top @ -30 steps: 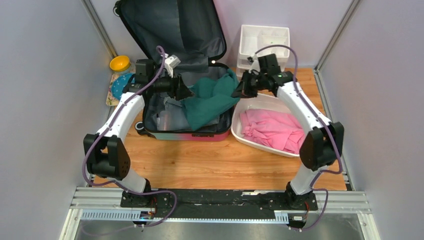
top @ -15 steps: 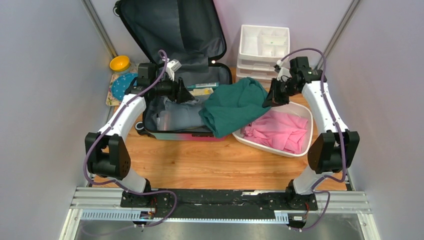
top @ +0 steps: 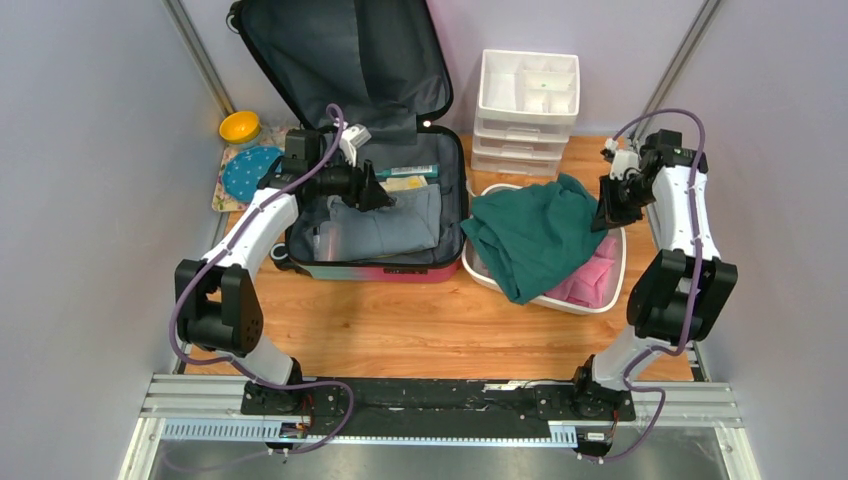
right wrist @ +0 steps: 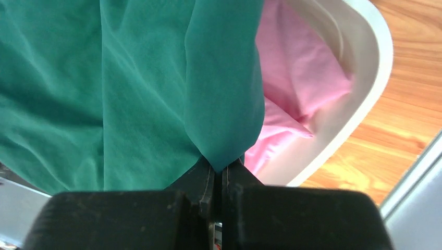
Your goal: Open, take out, and arrange the luggage
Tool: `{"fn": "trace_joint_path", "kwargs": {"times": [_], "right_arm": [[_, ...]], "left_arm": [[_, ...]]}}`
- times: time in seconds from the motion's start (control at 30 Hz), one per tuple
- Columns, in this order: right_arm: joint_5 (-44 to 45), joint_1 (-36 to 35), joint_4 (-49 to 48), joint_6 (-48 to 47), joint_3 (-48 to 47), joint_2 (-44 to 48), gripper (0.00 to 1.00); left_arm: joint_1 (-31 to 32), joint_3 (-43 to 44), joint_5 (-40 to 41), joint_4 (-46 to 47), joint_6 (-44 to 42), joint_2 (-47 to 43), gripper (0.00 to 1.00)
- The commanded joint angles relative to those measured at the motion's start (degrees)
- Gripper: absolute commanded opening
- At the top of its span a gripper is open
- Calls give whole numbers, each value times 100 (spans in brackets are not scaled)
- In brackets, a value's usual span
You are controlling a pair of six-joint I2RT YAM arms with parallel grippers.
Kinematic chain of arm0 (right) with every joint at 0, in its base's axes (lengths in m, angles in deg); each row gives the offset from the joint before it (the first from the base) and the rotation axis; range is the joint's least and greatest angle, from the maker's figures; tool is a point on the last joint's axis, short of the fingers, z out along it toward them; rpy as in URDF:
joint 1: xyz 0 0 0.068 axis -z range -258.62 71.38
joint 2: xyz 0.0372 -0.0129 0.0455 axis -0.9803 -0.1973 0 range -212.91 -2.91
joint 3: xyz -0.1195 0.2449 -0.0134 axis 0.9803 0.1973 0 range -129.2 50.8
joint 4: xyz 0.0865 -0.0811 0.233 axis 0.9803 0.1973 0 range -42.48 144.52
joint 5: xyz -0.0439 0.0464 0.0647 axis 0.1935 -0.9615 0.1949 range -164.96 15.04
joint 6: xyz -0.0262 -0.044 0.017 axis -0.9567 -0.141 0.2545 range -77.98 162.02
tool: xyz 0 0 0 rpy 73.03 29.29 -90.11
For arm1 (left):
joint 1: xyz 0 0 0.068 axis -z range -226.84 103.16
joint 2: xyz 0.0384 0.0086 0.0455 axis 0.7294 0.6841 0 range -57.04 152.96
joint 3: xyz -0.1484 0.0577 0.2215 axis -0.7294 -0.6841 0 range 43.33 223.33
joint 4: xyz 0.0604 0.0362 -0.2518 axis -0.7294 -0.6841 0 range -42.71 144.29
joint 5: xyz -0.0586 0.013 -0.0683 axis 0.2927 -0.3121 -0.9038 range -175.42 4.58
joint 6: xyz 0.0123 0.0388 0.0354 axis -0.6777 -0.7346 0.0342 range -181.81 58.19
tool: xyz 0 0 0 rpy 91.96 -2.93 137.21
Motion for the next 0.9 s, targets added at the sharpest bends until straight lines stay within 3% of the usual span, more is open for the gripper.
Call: {"fn": "trace_joint_path", "kwargs": {"times": [0.0,0.2,0.33,0.6,0.67,0.7,0.73,0.8,0.87], "right_arm": [[643,84,-400,-1219,261,-348,0],[1460,136,-1103,-1485,674,-490,0],[1373,180,-1419,-1389,1113,-200,1],[1417,171,-1596,-1055,456,-647,2],[1277,171,-1175,-1089,263,-674,20],[1102,171,-982,-1212,201,-648,49],[1048,180,-641,-1309,157,-543,61],[978,224,-419,-1519,34,-367,79],[951,268,-251,-1643,-141,-138,82]], "left_arm": [[26,130,-30,-10,-67,99,69],[35,104,110,-142,-286,56,69],[35,-36,339,-177,-383,-50,69],[35,-204,383,-168,-445,-32,68],[35,-204,409,-186,-479,-32,68],[35,-195,453,-203,-506,-50,68],[35,-204,462,-247,-523,-102,68],[26,-195,541,-308,-576,-146,69],[0,-169,559,-414,-585,-217,70]]}}
